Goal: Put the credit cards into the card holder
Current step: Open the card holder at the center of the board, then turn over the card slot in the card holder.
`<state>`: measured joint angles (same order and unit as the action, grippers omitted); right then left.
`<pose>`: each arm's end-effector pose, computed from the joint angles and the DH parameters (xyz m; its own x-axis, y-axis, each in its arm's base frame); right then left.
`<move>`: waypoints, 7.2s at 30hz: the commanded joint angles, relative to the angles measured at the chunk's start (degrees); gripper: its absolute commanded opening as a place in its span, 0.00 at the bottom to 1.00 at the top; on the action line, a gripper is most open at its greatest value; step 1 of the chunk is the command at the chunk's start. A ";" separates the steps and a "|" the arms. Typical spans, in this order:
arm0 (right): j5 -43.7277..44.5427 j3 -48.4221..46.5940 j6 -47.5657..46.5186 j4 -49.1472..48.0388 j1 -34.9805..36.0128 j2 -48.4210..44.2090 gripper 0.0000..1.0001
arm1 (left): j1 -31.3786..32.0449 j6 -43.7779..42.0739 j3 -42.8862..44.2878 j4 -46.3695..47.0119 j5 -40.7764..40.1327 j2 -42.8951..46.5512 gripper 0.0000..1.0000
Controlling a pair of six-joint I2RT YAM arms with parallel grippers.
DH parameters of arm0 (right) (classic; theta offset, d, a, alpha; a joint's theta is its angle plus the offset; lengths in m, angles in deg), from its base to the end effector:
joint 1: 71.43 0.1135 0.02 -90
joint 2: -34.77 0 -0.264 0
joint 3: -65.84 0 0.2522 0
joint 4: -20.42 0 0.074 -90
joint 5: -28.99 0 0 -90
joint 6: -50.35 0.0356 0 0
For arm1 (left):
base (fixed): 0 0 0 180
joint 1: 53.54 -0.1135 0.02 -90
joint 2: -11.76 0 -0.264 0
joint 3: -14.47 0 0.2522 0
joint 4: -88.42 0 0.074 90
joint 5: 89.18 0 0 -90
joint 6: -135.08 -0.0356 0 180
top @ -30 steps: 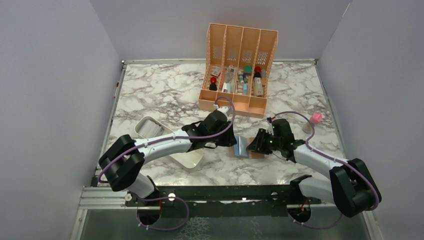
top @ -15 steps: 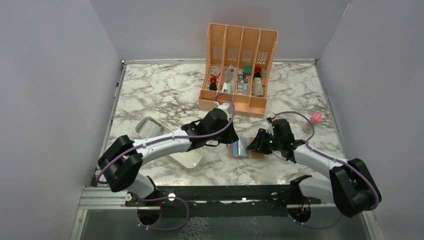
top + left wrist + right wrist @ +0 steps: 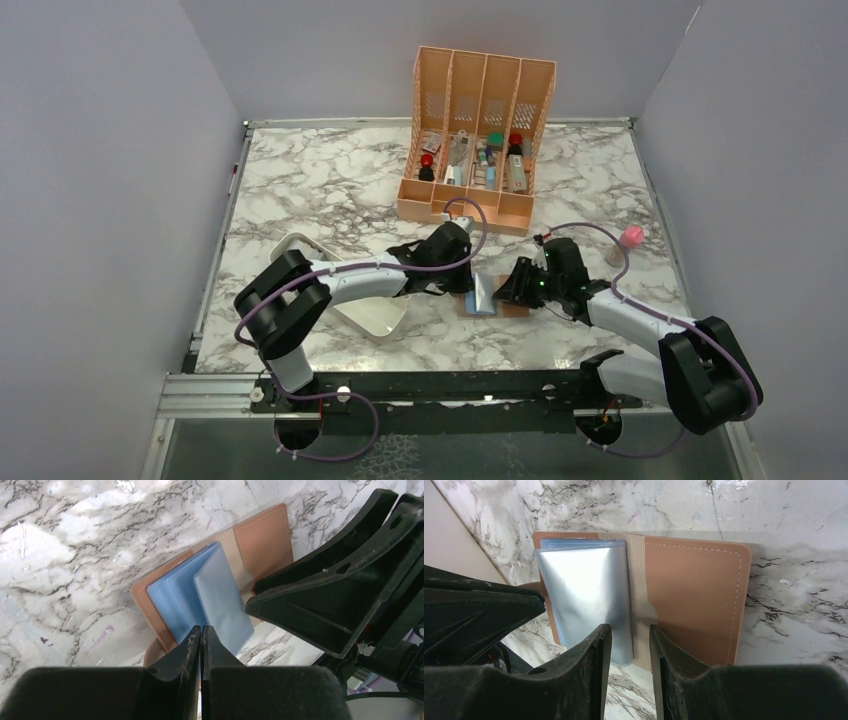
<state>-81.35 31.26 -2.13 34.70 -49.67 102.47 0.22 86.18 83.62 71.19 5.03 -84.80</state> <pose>0.1846 0.0870 0.1409 -0.8870 0.2608 -0.3810 -0.0326 0.7877 0.6152 0.2060 -0.2854 0.1827 -0.8621 0.0672 -0.5023 0.3564 0.7851 -0.5066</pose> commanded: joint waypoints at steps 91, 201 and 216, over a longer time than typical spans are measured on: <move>36.55 -18.77 4.58 16.89 27.28 13.86 0.65 | -3.35 1.42 -9.84 1.36 0.14 8.22 0.18; 57.10 -23.37 5.77 35.16 27.28 10.96 0.63 | -3.48 -0.66 -11.17 -0.31 -3.19 9.99 0.00; 55.30 -22.78 10.36 32.95 26.06 13.47 0.33 | -6.64 -2.27 -9.19 -2.50 -1.99 8.88 0.00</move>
<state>-26.99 7.63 6.05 68.70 -22.88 114.77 -5.25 85.02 72.52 69.23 3.65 -76.40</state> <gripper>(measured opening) 0.356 0.015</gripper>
